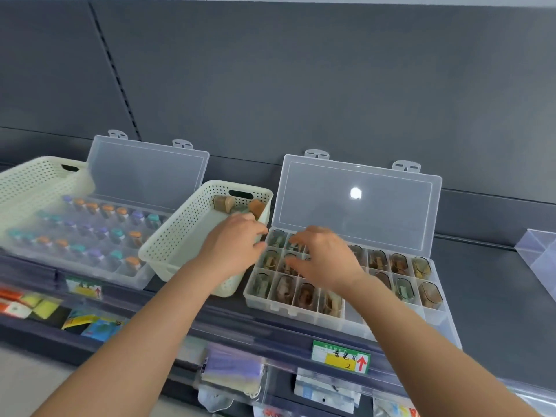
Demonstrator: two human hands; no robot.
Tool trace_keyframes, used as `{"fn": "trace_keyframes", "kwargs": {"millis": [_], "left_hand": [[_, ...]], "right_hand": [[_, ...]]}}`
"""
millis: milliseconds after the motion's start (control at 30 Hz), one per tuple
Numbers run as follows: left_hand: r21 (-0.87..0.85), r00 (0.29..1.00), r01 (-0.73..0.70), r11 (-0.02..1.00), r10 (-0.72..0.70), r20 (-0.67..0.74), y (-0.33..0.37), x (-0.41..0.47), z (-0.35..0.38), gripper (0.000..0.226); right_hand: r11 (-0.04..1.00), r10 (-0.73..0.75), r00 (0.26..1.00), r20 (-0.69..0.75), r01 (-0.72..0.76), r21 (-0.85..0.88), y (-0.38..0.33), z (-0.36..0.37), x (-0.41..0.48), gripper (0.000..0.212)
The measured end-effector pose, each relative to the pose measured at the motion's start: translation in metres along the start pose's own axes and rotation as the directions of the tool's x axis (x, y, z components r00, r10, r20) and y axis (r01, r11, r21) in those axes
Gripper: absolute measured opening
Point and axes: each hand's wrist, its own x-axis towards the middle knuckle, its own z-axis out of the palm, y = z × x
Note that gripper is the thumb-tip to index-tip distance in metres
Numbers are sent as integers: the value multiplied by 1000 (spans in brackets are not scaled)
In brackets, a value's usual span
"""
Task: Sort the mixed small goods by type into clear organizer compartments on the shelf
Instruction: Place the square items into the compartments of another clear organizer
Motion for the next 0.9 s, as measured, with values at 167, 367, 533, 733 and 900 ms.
{"fn": "trace_keyframes", "kwargs": {"millis": [167, 367, 533, 733, 900], "left_hand": [[120, 990, 86, 989, -98, 102, -57, 28, -2, 36], [187, 971, 62, 980, -103, 218, -116, 74, 13, 51], [190, 978, -4, 982, -36, 204, -142, 101, 31, 50], [382, 990, -80, 921, 28, 139, -158, 122, 42, 36], [372, 987, -110, 922, 55, 154, -162, 125, 46, 30]], "right_hand": [[996, -63, 998, -8, 62, -70, -24, 13, 60, 41], [951, 2, 998, 70, 19, -308, -43, 42, 135, 25], [861, 135, 986, 98, -68, -503, -39, 66, 173, 34], [817, 187, 981, 57, -123, -564, -36, 85, 193, 31], [825, 188, 980, 61, -123, -551, -41, 84, 200, 13]]}}
